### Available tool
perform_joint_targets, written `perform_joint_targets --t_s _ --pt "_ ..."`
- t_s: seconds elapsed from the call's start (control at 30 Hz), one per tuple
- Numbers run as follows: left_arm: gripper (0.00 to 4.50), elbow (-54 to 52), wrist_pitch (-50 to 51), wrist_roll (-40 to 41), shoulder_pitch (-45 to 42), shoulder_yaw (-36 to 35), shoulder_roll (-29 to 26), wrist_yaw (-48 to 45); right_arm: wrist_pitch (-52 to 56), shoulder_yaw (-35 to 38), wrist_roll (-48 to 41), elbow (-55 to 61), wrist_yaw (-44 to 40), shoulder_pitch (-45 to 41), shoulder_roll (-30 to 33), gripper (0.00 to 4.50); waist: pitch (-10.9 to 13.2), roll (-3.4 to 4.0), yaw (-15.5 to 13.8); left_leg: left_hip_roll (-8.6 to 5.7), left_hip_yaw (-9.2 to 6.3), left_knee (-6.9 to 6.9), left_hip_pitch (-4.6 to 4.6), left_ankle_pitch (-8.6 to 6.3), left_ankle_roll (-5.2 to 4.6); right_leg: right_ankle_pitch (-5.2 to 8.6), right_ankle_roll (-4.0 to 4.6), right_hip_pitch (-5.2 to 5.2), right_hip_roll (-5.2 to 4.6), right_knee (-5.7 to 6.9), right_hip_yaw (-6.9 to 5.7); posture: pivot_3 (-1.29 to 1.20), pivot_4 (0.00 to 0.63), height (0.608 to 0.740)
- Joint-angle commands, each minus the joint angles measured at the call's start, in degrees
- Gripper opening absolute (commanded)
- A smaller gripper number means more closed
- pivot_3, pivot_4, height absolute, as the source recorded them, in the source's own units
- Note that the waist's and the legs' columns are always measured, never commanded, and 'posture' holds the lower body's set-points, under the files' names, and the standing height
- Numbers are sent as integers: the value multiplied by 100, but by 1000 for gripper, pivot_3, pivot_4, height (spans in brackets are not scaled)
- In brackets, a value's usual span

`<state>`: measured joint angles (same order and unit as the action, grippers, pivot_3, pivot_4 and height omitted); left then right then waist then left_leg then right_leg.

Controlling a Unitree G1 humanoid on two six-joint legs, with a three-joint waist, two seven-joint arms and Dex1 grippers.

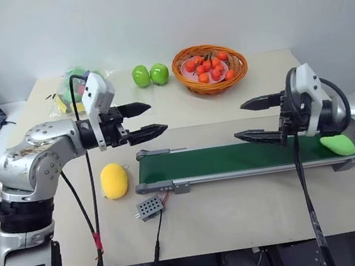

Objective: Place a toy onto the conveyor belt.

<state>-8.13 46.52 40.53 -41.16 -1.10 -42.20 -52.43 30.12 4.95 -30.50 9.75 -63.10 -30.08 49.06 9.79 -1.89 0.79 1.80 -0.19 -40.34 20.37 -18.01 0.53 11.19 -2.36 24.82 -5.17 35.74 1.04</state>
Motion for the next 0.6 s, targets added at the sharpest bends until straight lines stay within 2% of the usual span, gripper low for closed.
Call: perform_joint_targets --t_s 0.03,0.6 --pt "4431 -47 -67 -15 -224 -127 30 -45 -11 200 -98 210 42 -29 42 4500 0 0 2 0 0 0 0 0 0 0 0 0 0 0 0 0 150 738" --pt "4431 -24 -28 -71 -158 -352 -77 23 -92 114 -44 132 103 -82 -102 4500 0 0 0 0 0 0 0 0 0 0 0 0 0 -1 0 0 150 738"
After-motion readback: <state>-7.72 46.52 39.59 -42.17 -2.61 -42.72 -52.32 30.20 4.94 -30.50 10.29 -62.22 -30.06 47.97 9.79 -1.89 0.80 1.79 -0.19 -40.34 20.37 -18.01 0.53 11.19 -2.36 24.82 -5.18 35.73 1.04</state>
